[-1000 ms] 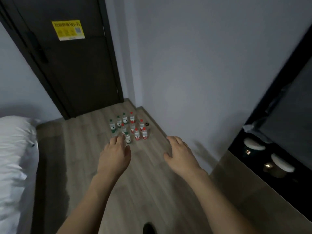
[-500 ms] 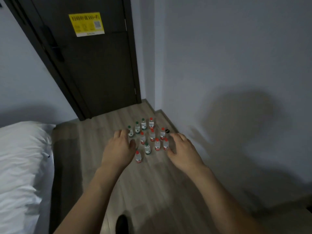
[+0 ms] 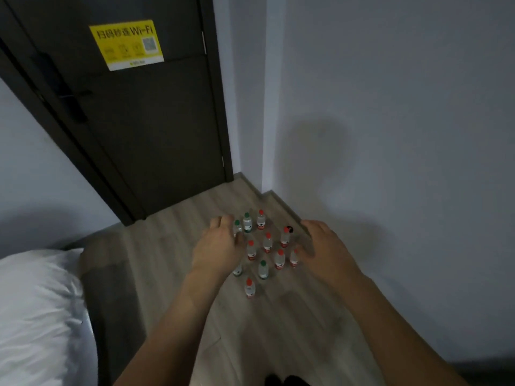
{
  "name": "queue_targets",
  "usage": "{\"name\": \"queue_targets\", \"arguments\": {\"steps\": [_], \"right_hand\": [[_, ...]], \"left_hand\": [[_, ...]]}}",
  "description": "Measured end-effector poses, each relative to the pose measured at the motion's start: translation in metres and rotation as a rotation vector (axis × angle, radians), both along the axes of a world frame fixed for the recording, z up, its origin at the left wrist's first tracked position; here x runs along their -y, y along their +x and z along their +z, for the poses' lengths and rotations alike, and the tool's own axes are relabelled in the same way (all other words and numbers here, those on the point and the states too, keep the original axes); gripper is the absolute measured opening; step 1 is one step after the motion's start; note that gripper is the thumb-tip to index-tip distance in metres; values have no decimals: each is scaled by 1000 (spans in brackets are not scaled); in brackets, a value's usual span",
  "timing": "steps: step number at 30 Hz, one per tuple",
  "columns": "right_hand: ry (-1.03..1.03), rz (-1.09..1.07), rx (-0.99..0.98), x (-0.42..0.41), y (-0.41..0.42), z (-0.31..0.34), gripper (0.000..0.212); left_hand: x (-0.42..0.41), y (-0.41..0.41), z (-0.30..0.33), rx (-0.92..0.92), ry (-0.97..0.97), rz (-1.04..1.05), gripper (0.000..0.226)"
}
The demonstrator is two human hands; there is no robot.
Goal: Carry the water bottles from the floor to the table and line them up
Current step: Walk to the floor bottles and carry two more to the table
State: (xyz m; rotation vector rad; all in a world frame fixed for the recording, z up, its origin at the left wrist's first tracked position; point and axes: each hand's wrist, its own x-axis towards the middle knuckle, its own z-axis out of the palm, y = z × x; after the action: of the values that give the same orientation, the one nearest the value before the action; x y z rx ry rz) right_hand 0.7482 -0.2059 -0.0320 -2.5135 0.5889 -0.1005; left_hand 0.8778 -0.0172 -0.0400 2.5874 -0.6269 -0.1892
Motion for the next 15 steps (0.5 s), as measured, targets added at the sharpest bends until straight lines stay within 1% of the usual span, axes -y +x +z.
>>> {"name": "queue_targets", "arguments": {"steps": [5, 10, 13, 15], "right_hand": [[29, -25, -22, 17, 63, -26, 48], [104, -22, -31, 45, 141, -61, 50], [135, -32, -99, 61, 184, -97, 47], [135, -19, -177, 69, 213, -125, 43]], "left_hand": [[19, 54, -29, -58, 98, -55, 50], [26, 139, -38, -6, 231, -59, 51], [37, 189, -51, -11, 278, -77, 49], [48, 213, -73, -54, 281, -113, 50]]}}
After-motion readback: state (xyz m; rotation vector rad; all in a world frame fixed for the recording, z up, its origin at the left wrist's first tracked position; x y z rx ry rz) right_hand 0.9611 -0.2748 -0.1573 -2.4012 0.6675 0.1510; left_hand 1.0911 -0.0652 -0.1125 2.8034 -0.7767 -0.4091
